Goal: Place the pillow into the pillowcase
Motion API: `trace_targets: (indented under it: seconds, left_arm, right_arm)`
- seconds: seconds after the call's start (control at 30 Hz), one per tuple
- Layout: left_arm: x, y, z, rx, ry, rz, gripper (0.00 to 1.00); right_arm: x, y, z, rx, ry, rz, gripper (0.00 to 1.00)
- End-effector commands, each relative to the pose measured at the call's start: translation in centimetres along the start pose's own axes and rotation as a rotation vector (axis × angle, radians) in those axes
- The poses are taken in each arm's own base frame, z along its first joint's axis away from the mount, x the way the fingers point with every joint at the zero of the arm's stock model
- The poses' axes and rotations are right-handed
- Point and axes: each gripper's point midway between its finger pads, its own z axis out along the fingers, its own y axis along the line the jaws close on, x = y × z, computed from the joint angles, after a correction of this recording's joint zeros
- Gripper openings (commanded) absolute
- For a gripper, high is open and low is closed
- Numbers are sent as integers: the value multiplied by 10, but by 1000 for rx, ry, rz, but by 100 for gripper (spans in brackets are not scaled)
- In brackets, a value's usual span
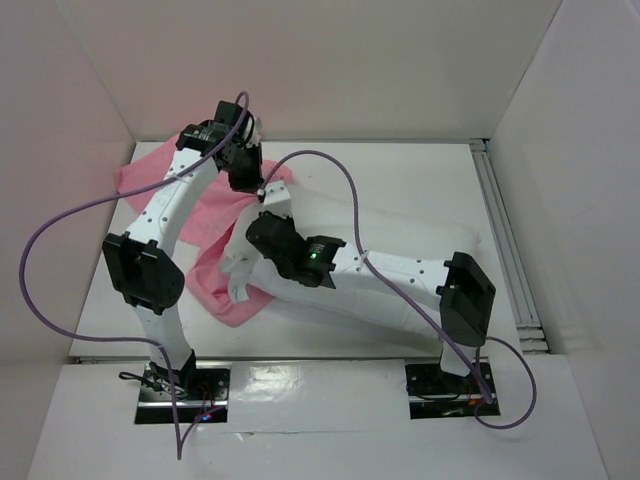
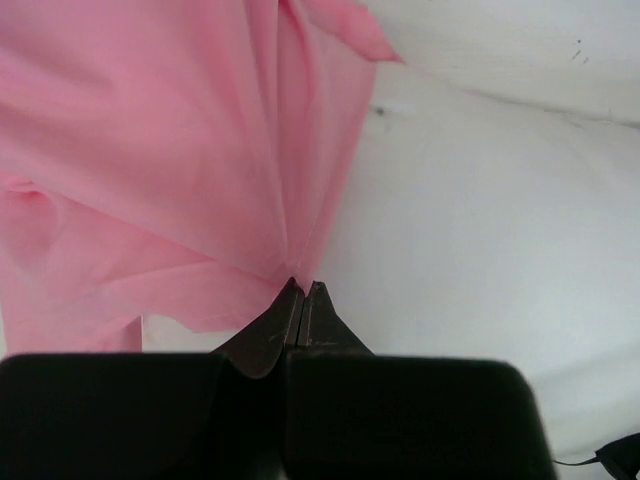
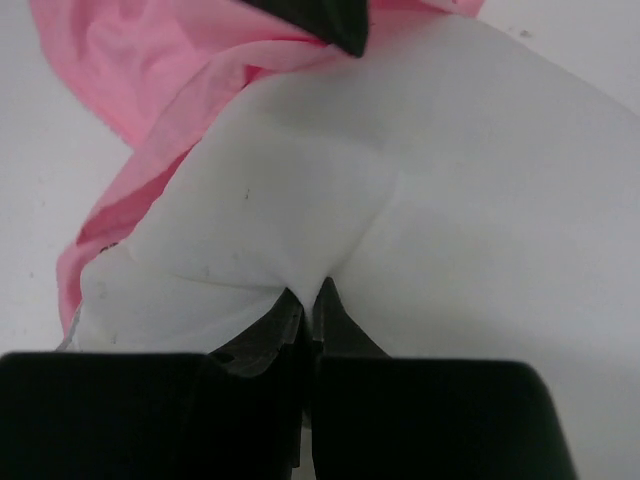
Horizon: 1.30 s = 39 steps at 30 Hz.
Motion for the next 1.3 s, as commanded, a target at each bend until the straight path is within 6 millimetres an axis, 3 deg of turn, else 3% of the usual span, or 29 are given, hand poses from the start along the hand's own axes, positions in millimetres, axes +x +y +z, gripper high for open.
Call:
trace_targets:
  seconds: [0.0,0.07,0.2,0.27,0.3,0.5,0.6,0.83,0.97,1.0,1.03,1.1,1.13,1.17,1.23,1.27]
  left_arm:
    - [-1,-4,-24,49,-40,5,0]
    - [0,2,-27,41,-41,-7,0]
    - [-2,1,-34,86,-43,-23,0]
    - [-10,5,-43,100,-67,-39,0]
    - [-11,0,-46,125,-69,-36,0]
    - [-9,20,-54,130,-70,-89,0]
    - [-5,23,-55,132,-62,-98,0]
    - [16,17,-45,198,7,-89,0]
    - [19,34,-27,127,21,-76,39]
    - [18,40,-27,97,-1,-73,57]
    - [21,48,-29,53,-24,-88,66]
    - [20,69,-31,-48,-79,-126,73]
    - [20,73,-43,-80,-123,-145,83]
    - [27,92,-37,-153,-139,-171,83]
    - [36,104,-37,-205,-169,-214,83]
    - [55,113,-28,-232,-139,-218,83]
  right_arm:
    - [-57,-40,-5,151,-153,218,0]
    - [-73,-50,-14,179,-206,254,0]
    - [-77,-50,-11,156,-223,277,0]
    - [-58,-46,7,162,-183,259,0]
    - [-48,-53,15,187,-162,240,0]
    - [-12,-84,57,228,-72,251,0]
    - [-11,-97,65,253,-65,258,0]
    - [-32,-93,63,242,-111,281,0]
    - [-21,-98,78,267,-68,257,0]
    - [-20,-96,79,256,-63,257,0]
    - [-16,-93,81,248,-50,253,0]
    - [-17,-91,82,236,-54,259,0]
    - [-17,-89,82,227,-49,260,0]
    - [-18,-94,84,235,-51,263,0]
    - [-17,-92,84,224,-45,264,0]
    - [-16,-91,84,216,-40,254,0]
